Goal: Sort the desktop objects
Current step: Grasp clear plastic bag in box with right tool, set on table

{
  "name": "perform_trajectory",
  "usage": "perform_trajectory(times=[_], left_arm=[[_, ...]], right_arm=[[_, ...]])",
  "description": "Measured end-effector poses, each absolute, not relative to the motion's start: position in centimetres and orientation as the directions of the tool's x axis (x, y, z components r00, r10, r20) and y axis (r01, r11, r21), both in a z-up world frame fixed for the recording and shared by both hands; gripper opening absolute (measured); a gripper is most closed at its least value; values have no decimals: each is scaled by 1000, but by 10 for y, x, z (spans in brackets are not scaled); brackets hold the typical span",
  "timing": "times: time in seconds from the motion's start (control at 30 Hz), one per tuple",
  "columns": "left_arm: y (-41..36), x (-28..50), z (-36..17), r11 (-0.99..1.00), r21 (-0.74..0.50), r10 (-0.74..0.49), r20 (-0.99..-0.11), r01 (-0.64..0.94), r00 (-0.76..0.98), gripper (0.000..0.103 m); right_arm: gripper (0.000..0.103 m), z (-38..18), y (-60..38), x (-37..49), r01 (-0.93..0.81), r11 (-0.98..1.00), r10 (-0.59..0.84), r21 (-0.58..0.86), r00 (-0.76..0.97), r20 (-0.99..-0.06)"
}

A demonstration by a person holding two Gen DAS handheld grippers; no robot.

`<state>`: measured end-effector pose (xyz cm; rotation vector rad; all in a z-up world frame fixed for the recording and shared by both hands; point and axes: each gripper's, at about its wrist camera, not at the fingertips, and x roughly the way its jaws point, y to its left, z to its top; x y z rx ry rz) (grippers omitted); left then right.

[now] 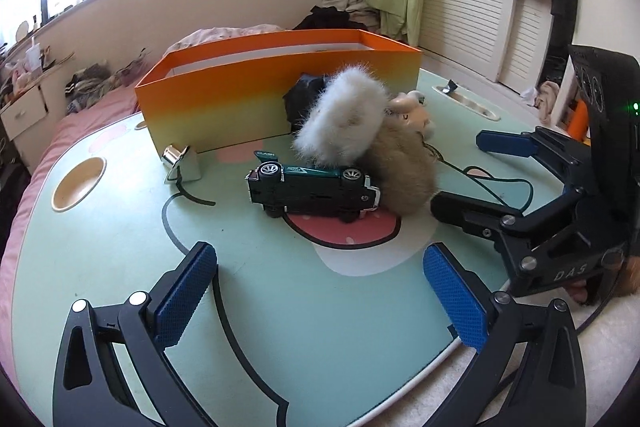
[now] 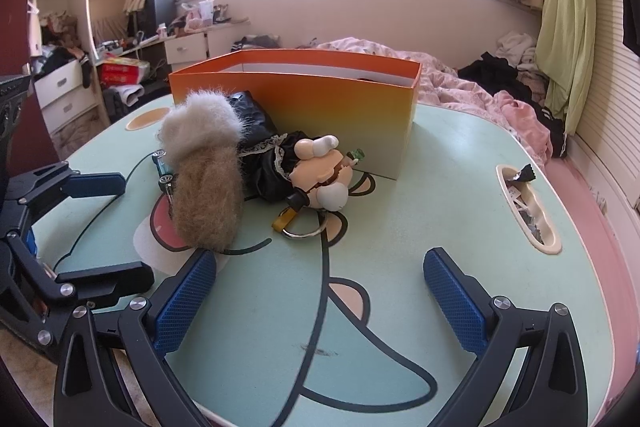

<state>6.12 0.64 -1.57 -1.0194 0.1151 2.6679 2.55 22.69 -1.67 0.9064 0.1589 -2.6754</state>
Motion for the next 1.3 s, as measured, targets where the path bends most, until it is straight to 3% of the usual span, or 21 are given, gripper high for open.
perform_trajectory(times=[0.07,0.13,0.17,0.2,0.23,0.3,0.43,0.53,0.67,0.8,0.97,1.13,1.3], left_arm=[[5,62,-16,-957,-29,236,-659,-290,-714,103],[3,62,-16,-956,-30,238,-656,-291,-716,103],[3,62,-16,-956,-30,240,-654,-293,-717,103],[4,62,-16,-955,-30,242,-655,-294,-716,103],[5,60,-15,-955,-31,241,-655,-294,-716,103],[5,61,-15,-956,-28,238,-656,-291,-716,103],[7,59,-13,-956,-27,238,-657,-293,-715,103],[8,58,-13,-955,-24,237,-658,-294,-715,103],[9,59,-13,-955,-25,240,-655,-296,-717,103],[9,60,-14,-954,-27,244,-652,-300,-718,103],[10,60,-14,-954,-22,242,-650,-300,-721,103],[8,60,-14,-953,-26,246,-648,-301,-721,103],[8,60,-14,-953,-26,246,-648,-302,-721,103]], right_arm=[[96,-11,234,27,346,-938,-284,18,-739,-611],[77,8,247,25,364,-929,-325,60,-731,-600],[73,20,252,23,362,-929,-334,76,-737,-588],[59,34,256,21,359,-929,-343,89,-747,-570],[39,49,259,17,356,-929,-350,101,-757,-552],[24,77,256,-6,370,-922,-362,109,-731,-579],[24,95,228,-81,421,-898,-368,130,-552,-748],[24,85,204,-143,367,-929,-225,56,-436,-871],[24,60,187,-184,316,-947,-46,-60,-317,-947],[25,31,181,-199,295,-947,49,-126,-254,-966],[26,16,178,-193,306,-927,118,-217,-310,-943],[25,37,189,-183,310,-943,-9,-122,-390,-921],[25,103,212,-134,348,-937,-213,16,-536,-817]])
